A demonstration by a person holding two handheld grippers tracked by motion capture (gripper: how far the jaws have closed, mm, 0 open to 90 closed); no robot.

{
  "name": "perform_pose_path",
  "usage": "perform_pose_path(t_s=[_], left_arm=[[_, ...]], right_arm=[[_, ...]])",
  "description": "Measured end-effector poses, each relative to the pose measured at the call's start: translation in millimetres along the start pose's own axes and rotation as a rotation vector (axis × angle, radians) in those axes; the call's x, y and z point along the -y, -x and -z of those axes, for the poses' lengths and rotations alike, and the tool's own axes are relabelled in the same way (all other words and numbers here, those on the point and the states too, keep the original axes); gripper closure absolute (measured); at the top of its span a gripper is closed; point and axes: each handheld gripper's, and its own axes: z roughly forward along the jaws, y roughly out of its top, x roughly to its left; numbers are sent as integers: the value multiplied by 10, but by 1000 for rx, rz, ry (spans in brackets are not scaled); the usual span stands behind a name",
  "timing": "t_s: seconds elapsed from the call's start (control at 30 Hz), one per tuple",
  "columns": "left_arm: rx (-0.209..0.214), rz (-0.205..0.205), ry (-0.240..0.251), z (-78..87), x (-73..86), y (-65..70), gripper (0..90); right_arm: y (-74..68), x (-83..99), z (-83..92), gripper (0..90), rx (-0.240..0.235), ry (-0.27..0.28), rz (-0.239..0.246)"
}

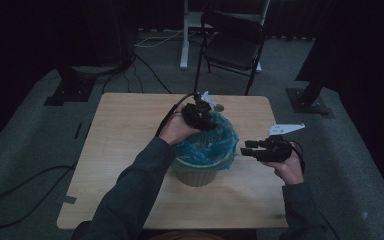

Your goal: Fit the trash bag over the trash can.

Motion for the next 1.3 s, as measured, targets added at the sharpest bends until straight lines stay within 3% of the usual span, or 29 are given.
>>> perform_pose_path(t_s=[0.23, 0.47, 0.6, 0.97, 1.3], left_arm=[[-19, 13, 127, 258, 53, -35, 587], [-26, 54, 250, 490, 168, -89, 580], [-41, 74, 296, 588, 257, -131, 574], [-53, 88, 353, 851, 402, -188, 560], [-76, 105, 375, 1011, 491, -251, 556]], right_arm=[[-2, 0, 1, 552, 1, 1, -1], [1, 3, 2, 552, 3, 3, 0], [1, 3, 0, 551, 4, 2, -1], [4, 6, 0, 551, 5, 2, -3], [7, 8, -2, 551, 7, 4, -4]])
